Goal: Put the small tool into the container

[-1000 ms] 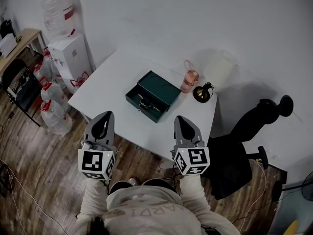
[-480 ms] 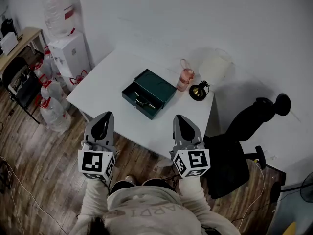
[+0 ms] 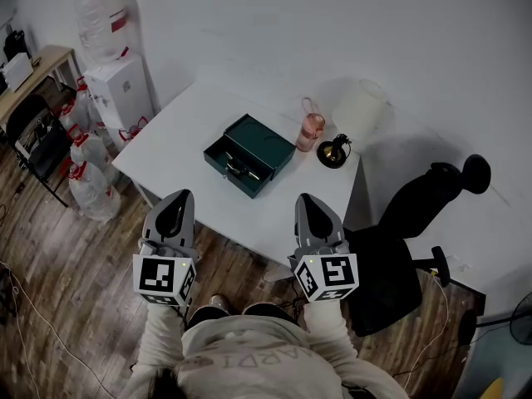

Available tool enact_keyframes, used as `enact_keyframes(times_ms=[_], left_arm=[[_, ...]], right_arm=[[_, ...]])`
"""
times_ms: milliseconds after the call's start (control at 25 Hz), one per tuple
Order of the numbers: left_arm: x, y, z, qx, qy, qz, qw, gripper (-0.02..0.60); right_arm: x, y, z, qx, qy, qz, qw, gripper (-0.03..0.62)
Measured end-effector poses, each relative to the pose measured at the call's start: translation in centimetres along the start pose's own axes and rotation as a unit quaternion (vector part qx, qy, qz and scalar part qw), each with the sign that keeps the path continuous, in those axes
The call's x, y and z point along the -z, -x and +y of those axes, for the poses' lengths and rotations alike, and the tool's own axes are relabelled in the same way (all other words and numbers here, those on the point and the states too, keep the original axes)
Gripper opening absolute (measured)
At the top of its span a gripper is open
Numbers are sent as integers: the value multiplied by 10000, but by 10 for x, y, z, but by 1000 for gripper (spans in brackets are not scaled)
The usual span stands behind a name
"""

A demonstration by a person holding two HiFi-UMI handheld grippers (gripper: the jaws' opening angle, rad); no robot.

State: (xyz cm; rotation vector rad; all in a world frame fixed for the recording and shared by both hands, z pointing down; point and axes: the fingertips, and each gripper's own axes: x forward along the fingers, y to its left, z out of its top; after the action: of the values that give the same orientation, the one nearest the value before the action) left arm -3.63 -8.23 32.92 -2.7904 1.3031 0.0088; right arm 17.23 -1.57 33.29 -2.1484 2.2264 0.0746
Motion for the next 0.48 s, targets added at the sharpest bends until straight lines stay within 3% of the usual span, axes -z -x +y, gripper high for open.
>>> enact_keyframes(times_ms=[480], left_arm=[[-1, 8, -8, 4, 14, -37, 10000, 5]], right_arm=[[-4, 10, 1, -11, 46, -63, 10000, 11]])
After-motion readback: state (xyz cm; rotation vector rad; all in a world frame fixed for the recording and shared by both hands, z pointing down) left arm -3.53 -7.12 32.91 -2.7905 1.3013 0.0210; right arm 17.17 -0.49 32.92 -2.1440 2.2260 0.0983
